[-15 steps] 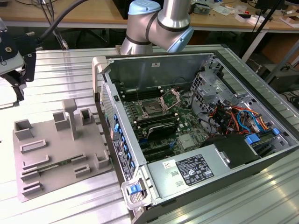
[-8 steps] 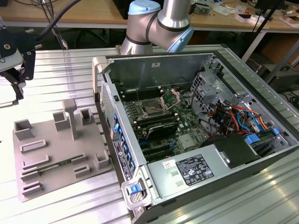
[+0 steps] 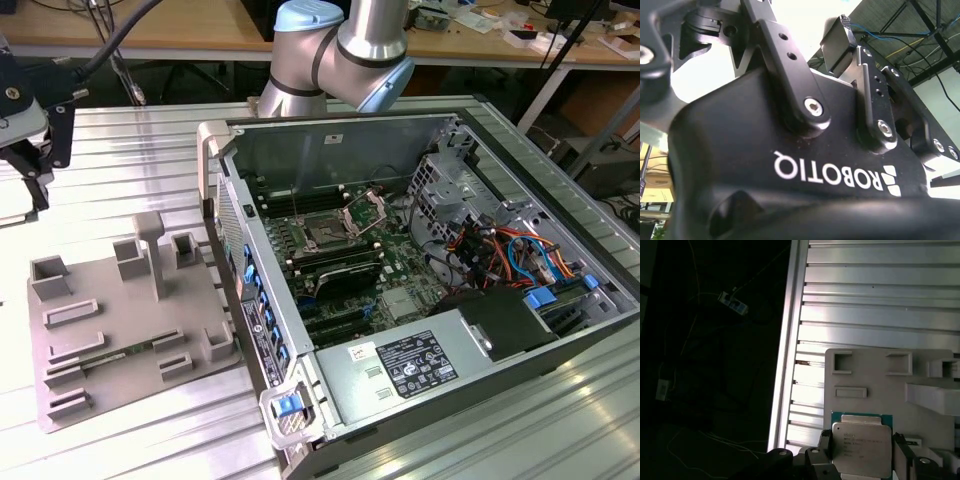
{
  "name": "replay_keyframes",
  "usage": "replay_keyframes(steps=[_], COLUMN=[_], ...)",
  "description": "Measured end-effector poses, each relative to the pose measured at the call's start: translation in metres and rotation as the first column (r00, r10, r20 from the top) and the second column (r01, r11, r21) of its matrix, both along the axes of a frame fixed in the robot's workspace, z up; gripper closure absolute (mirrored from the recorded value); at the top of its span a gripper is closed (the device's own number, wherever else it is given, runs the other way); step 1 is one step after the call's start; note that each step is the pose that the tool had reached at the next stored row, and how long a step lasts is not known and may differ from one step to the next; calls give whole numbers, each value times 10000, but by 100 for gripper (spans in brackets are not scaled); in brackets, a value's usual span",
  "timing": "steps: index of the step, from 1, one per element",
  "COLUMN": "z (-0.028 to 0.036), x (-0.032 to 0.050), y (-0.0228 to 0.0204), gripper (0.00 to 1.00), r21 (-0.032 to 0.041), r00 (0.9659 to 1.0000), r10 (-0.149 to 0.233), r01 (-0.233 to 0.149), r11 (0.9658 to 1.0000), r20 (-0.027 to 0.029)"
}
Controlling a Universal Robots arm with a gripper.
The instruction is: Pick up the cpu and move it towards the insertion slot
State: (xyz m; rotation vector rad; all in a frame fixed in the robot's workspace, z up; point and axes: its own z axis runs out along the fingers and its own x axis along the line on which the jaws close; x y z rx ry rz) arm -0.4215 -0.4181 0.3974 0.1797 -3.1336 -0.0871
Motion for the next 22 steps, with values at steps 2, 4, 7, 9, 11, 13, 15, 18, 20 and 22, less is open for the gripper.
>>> replay_keyframes(steps=[2,4,7,9,11,13,15,18,20,22], z=[6,12,19,23,29,38,46,65,84,99], x=[0,0,0,0,0,0,0,0,0,0], y=[0,0,0,0,0,0,0,0,0,0], gripper=[45,45,45,45,45,45,45,45,45,45], r21=[0,1,1,0,-1,0,-1,0,0,0], r00=[10000,10000,10000,10000,10000,10000,10000,10000,10000,10000], r10=[0,0,0,1,0,0,0,0,0,0], r01=[0,0,0,-1,0,0,0,0,0,0], r11=[10000,10000,10000,10000,10000,10000,10000,10000,10000,10000], r20=[-1,0,1,-1,-1,0,-1,-1,0,-1])
